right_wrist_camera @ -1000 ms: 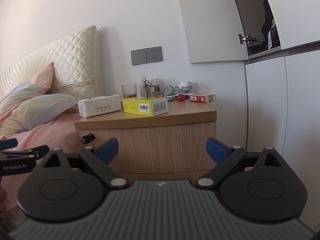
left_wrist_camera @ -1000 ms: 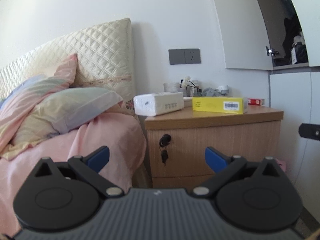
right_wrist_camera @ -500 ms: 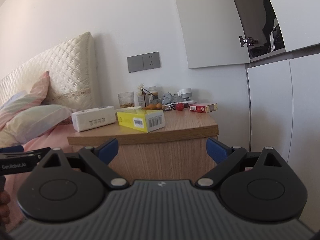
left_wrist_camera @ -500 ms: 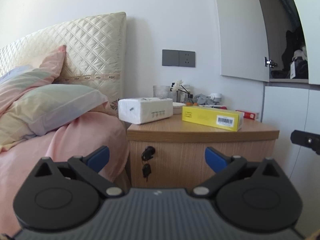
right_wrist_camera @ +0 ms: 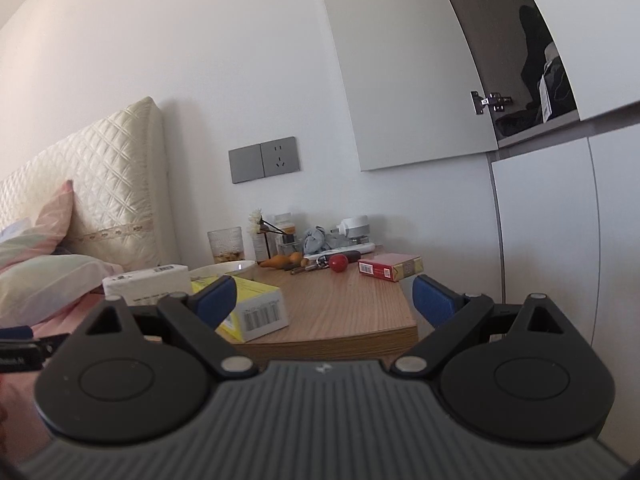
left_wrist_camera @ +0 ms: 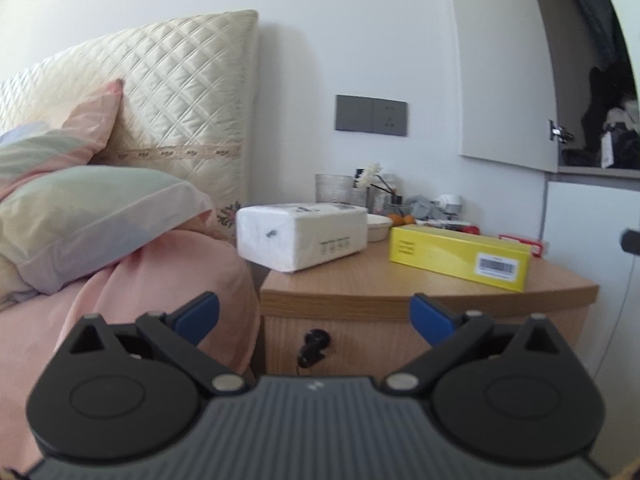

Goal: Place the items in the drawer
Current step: 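Move the left tool toward the drawer's black key knob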

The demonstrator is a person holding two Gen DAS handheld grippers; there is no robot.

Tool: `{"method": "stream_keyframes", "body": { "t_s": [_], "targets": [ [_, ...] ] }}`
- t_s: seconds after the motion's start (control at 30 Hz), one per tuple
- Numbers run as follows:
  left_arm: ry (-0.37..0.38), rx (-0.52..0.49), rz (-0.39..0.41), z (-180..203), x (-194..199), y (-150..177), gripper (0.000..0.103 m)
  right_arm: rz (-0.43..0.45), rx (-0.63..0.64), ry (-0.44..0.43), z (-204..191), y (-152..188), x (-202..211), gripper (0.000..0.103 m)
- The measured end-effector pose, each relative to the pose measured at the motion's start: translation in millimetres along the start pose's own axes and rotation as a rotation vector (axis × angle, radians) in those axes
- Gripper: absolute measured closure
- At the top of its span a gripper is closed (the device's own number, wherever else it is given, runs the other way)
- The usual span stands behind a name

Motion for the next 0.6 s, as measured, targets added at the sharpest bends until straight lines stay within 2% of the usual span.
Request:
{"method": "stream_keyframes", "body": {
  "t_s": [0.1, 0.3, 0.37, 0.5, 0.6],
  "targets": [
    [0.015, 0.000, -0.006, -9.0, -13.2, 2.9, 0.000, 0.001, 0.008, -0.026, 13.2, 5.4, -11.8, 0.006],
    [0.051, -0.089, -0.028, -15.3, -31.9, 19.0, 0.000, 0.034, -0.002, -0.062, 37.4, 14.8, -25.9, 0.006],
    [0.059, -0.093, -0.048, -17.1, -42.6, 26.3, 0.000, 0.014, -0.011, -0.056, 42.8, 24.6, -33.2, 0.006],
    [0.081, -0.126, -0.070, -14.2, -60.9, 37.9, 0.000, -0.087, -0.098, -0.081, 54.1, 45.5, -49.1, 0.006],
    [0.080, -0.117, -0.076, -17.3, -70.8, 42.8, 0.000, -0.117, -0.054, -0.133, 53.6, 56.9, -52.6, 0.006]
  ]
}}
Point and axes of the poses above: each gripper's, at about its wrist camera, not at the fingertips, and x roughly against the way its jaws point, z to its right, y to its underside, the point moved 7 cm from there along -x, roughly the way its jaws point, and after that the axes turned 7 degrees about y, right-handed, at the moved point
